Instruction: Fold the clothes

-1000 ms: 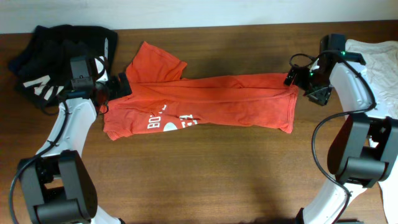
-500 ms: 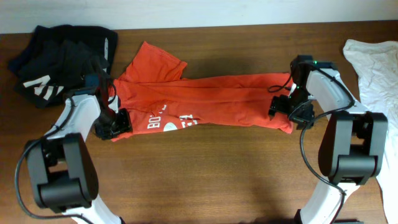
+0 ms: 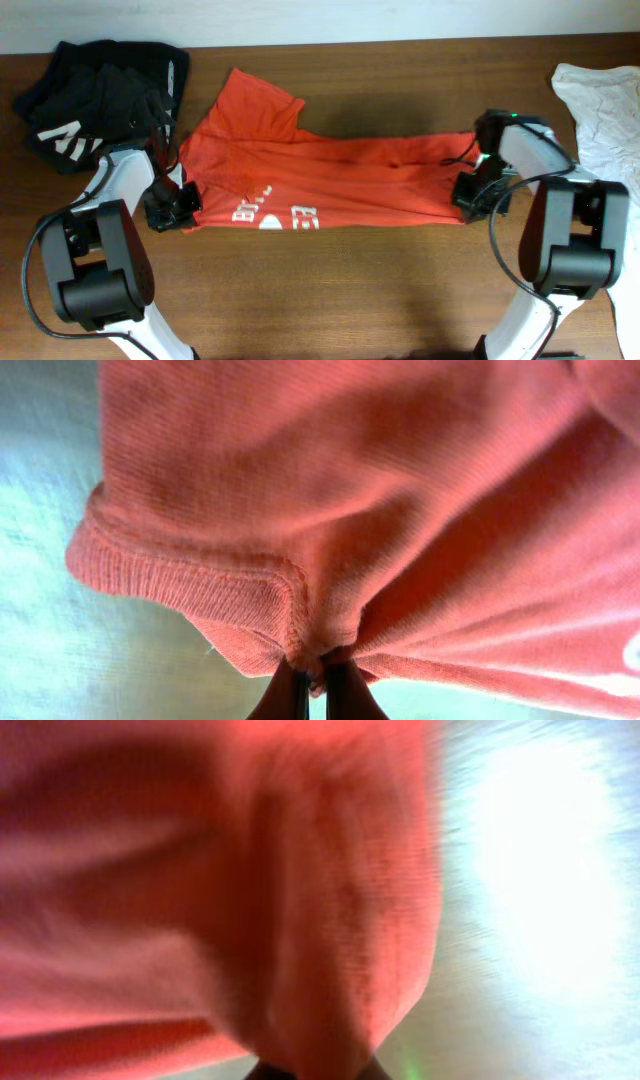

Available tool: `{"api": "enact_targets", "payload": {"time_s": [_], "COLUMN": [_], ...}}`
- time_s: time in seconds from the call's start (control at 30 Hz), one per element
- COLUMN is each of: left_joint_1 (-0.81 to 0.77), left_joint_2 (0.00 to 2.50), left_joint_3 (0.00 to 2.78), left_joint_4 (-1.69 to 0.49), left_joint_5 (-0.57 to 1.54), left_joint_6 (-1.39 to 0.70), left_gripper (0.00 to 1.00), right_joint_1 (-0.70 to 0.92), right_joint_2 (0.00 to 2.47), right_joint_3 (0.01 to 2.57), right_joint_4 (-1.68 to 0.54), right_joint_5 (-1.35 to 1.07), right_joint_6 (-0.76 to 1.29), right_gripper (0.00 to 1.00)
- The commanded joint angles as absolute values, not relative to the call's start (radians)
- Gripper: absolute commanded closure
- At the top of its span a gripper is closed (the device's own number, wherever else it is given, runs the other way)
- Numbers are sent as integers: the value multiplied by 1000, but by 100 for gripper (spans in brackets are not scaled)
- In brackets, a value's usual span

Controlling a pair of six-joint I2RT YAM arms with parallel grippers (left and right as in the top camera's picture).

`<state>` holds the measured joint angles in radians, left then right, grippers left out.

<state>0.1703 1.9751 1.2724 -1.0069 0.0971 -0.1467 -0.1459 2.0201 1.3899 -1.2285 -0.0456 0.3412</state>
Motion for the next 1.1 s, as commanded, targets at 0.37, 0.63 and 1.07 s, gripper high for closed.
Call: {"api": "enact_targets", "payload": {"time_s": [0.37, 0.63, 1.07], "left_joint_1": [257, 245, -60], "left_joint_2": [1757, 1757, 2126], "left_joint_3": [1265, 1411, 1527], "left_joint_4": [-1351, -1262, -193], "left_joint_5": [30, 75, 186], "left_joint_6": [-145, -133, 62], "left_gripper": [14, 1, 11], "right_joint_1": [-293, -294, -207], "right_joint_2": [2011, 2011, 2011], "right_joint_3": [1530, 1718, 1838], "right_joint_4": [-1512, -1533, -1485], "right_joint_5": [66, 27, -70], "right_joint_6": [326, 257, 213], "right_gripper": [1, 1, 1]}}
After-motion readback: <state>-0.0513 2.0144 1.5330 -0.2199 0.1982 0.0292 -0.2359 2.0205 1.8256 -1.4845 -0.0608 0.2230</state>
